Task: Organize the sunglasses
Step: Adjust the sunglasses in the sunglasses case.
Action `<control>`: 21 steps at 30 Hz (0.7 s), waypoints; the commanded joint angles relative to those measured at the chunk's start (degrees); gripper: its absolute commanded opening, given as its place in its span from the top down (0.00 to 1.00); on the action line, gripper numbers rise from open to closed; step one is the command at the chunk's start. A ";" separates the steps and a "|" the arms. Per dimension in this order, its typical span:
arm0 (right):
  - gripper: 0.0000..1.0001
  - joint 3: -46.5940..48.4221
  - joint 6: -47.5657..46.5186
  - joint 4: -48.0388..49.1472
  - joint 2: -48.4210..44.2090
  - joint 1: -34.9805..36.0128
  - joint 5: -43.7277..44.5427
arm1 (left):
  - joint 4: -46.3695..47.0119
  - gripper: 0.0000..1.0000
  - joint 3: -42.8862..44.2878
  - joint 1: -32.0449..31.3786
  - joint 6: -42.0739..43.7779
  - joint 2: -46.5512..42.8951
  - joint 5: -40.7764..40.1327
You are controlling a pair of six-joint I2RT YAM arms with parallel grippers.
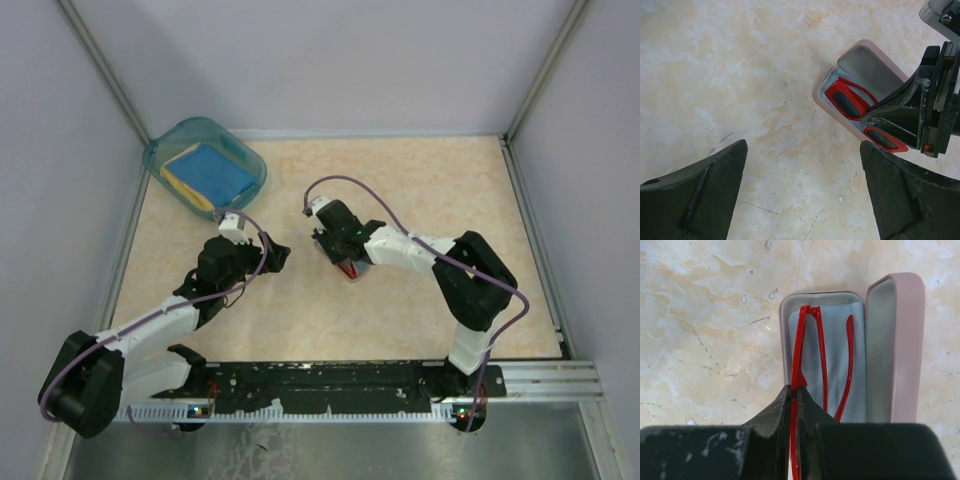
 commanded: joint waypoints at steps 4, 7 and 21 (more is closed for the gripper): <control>0.94 -0.43 -0.33 1.81 -3.83 -1.15 -1.04 | 0.72 0.00 0.12 0.25 -0.02 -0.49 0.04; 0.93 -0.39 -0.44 1.66 -3.79 -1.36 -1.25 | 0.72 0.00 0.20 0.29 -0.02 -0.38 0.04; 0.93 -0.55 -1.90 1.32 -3.95 -1.55 -5.19 | 0.72 0.00 0.19 0.22 -0.02 -0.39 0.05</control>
